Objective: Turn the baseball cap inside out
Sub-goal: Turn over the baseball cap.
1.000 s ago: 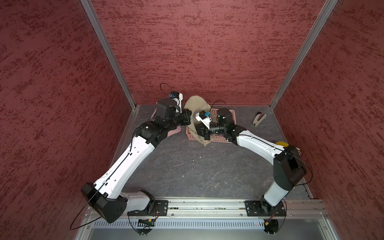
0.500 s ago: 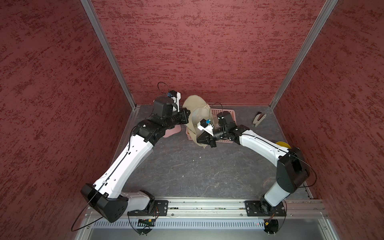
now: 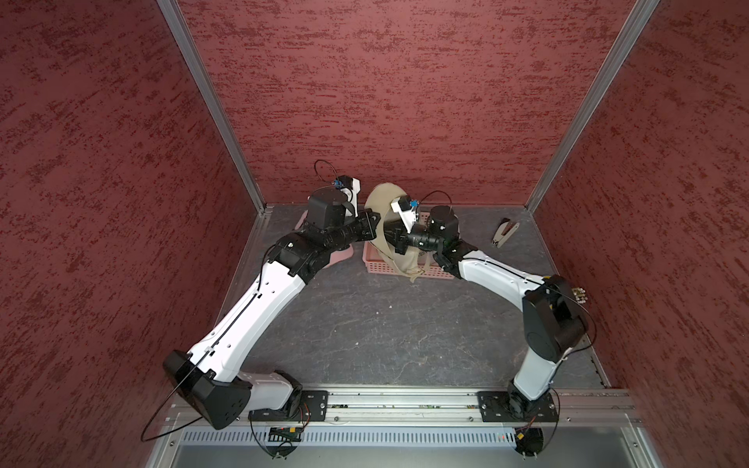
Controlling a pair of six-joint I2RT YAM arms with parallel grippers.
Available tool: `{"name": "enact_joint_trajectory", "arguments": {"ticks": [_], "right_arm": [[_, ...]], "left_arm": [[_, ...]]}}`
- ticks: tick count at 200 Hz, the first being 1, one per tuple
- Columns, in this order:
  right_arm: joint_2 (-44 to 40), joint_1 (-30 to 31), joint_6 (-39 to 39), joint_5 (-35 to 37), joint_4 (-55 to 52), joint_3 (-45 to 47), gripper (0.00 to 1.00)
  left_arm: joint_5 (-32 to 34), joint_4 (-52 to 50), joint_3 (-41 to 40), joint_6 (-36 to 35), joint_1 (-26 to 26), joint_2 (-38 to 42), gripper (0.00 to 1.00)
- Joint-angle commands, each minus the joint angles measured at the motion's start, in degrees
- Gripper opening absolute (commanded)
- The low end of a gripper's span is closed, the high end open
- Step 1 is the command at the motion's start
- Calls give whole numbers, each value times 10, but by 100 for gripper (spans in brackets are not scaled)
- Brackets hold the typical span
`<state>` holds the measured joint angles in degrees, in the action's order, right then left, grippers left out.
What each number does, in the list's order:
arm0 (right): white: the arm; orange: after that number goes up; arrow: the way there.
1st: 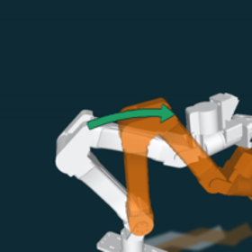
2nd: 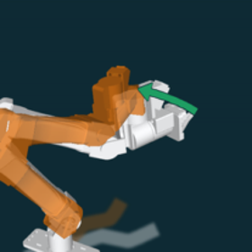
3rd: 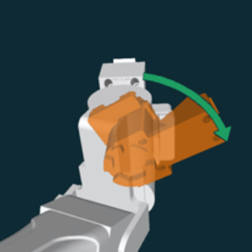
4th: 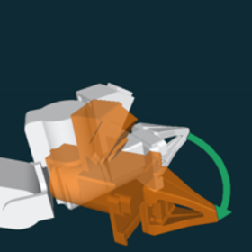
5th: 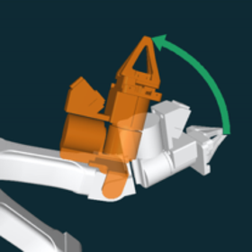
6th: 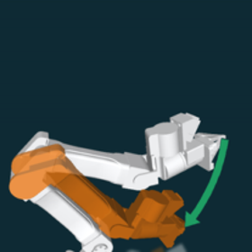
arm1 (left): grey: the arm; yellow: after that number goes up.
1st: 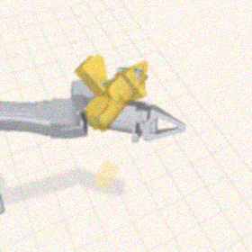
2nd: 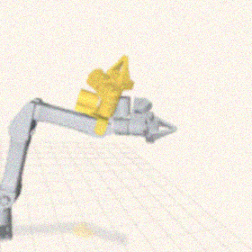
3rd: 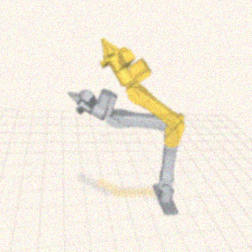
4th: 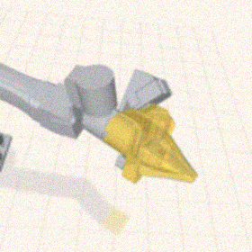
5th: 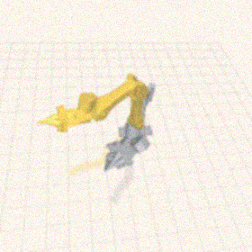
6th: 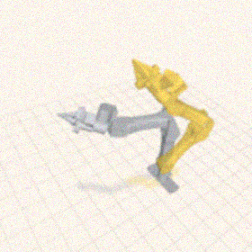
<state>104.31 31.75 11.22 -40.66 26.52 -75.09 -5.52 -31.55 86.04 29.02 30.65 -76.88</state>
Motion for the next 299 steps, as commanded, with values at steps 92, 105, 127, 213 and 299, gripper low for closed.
{"name": "enact_joint_trajectory", "arguments": {"ticks": [92, 105, 127, 213, 299], "right_arm": [[-27, 38, -109, -168, -58, 13, 0], [-36, 22, -88, -99, -67, 16, 2], [-44, 4, -45, 50, -61, 16, 3], [-10, 11, 32, 146, 35, -43, 1], [-42, -13, 51, 426, 130, 53, 0]], "left_arm": [[-20, 43, 14, 17, -44, -12, 0], [-27, 38, 11, 14, -43, -5, 0], [-39, 30, -3, 4, -42, 10, 0], [-81, 70, -60, 44, -26, 20, 0], [-80, 58, -82, 55, -26, 40, 0]]}}
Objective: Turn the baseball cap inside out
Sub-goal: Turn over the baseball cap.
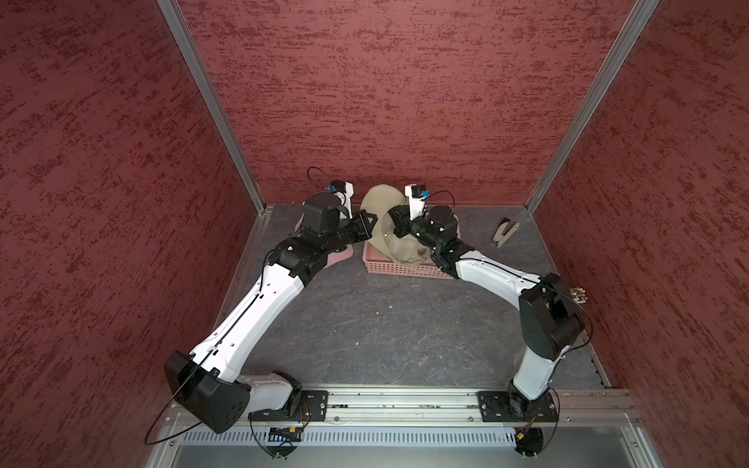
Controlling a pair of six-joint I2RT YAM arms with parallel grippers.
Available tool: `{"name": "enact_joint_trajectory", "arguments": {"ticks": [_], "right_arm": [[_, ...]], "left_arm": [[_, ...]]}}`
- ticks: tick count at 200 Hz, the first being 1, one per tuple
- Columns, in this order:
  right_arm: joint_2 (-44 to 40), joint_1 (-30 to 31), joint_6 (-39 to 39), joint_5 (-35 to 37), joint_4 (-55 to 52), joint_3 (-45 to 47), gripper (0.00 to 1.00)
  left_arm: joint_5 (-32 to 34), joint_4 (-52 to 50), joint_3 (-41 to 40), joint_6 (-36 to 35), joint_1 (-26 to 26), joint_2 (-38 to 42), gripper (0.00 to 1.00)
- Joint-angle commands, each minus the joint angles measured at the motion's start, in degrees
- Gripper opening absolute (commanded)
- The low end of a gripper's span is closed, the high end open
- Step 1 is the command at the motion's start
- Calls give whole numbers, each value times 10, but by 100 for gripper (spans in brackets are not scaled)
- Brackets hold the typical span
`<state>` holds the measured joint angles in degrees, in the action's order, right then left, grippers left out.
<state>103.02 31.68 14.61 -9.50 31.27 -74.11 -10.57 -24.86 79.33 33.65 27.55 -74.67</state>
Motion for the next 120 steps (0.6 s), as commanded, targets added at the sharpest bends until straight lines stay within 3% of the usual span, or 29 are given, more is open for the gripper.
{"name": "enact_joint_trajectory", "arguments": {"ticks": [1, 26, 54, 80, 120], "right_arm": [[-32, -13, 17, 117, 87, 47, 0], [-54, -19, 16, 169, 96, 77, 2], [-76, -27, -6, 204, 22, 71, 2], [-90, -19, -60, 125, -92, 35, 2], [-116, 6, -192, -124, -184, 44, 4]], "left_arm": [[-29, -9, -15, 9, 4, 18, 0], [-31, -6, -24, 11, 2, 21, 0], [-20, -9, -22, 8, 1, 28, 0], [9, -28, 2, -16, -6, 24, 0], [-1, -25, 21, -14, -19, 15, 0]]}}
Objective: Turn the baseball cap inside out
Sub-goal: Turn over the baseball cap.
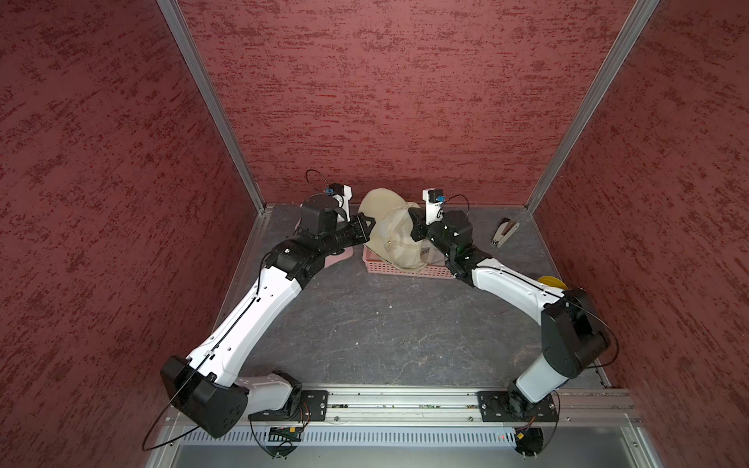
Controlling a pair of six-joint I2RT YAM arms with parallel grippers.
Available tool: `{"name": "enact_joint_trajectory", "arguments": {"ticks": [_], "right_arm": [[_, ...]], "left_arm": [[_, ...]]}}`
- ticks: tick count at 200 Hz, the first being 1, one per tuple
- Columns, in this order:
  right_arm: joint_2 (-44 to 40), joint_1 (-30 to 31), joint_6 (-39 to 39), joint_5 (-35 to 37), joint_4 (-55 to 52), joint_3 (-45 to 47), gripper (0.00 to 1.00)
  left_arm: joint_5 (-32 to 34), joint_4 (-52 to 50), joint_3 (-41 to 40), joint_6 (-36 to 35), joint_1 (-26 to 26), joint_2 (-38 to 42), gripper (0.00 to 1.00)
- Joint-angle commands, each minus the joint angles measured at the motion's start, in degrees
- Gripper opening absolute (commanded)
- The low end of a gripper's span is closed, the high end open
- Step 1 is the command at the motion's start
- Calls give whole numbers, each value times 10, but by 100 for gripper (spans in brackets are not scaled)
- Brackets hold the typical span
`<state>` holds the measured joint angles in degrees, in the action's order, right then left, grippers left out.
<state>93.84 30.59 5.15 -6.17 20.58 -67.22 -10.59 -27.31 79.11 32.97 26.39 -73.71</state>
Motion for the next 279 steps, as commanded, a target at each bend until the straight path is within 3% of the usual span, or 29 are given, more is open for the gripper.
{"name": "enact_joint_trajectory", "arguments": {"ticks": [1, 20, 59, 82, 123, 169, 216, 255, 279], "right_arm": [[-24, 18, -100, -162, -78, -24, 4], [-31, 30, -139, -221, -70, 1, 5], [-23, 36, -131, -303, -16, 8, 7], [7, 36, -151, -378, -50, -37, 6], [40, 36, -211, -450, -129, -96, 7], [33, 39, -243, -545, -191, -103, 7], [24, 39, -274, -487, -270, -111, 6], [30, 38, -148, -259, -140, -103, 13], [59, 40, -97, -225, -102, -124, 10]], "left_arm": [[-2, 0, 23, -7, -8, 5, 0], [-11, -7, 35, -7, -7, -3, 0], [-23, -18, 46, -6, -8, -14, 0], [-57, -32, 65, -13, -8, -29, 0], [-87, -22, 62, 7, -9, -30, 0], [-96, -21, 75, 11, -16, -38, 0], [-78, -22, 68, 1, -42, -21, 0], [-60, -24, 47, -12, -34, -6, 0], [-61, -15, 32, -6, -33, -4, 0]]}}
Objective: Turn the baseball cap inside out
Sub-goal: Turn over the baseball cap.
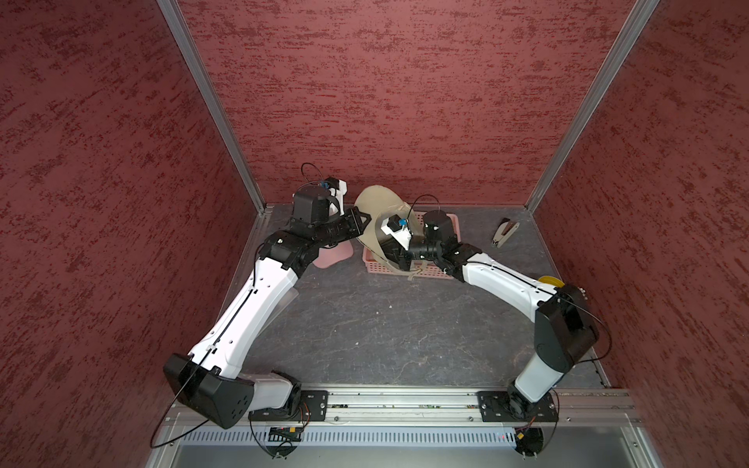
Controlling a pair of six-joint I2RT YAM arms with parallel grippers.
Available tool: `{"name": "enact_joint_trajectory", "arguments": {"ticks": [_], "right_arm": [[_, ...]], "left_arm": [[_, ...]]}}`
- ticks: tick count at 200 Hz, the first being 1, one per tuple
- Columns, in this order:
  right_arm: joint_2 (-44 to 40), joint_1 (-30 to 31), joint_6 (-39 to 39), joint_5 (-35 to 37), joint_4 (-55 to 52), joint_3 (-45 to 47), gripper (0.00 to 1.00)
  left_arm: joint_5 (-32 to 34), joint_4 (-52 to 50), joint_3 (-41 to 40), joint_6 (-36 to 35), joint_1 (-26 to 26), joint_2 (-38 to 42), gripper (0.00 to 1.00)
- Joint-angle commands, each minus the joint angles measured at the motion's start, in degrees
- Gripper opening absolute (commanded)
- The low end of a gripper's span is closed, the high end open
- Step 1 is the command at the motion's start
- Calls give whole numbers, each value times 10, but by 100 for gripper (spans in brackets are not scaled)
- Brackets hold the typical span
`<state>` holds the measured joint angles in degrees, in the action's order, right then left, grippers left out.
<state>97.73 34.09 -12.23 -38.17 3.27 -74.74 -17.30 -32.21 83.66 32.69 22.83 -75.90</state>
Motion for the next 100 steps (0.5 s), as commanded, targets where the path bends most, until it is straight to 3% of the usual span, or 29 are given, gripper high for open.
{"name": "enact_joint_trajectory", "arguments": {"ticks": [1, 46, 100], "right_arm": [[22, 5, 78, 96, 71, -50, 10], [88, 7, 84, 175, 51, -89, 10], [78, 7, 52, 319, 25, -64, 30]], "left_arm": [[6, 35, -14, -3, 3, 19, 0], [5, 32, -5, -1, 4, 32, 0], [36, 19, -3, -14, -3, 51, 0]]}}
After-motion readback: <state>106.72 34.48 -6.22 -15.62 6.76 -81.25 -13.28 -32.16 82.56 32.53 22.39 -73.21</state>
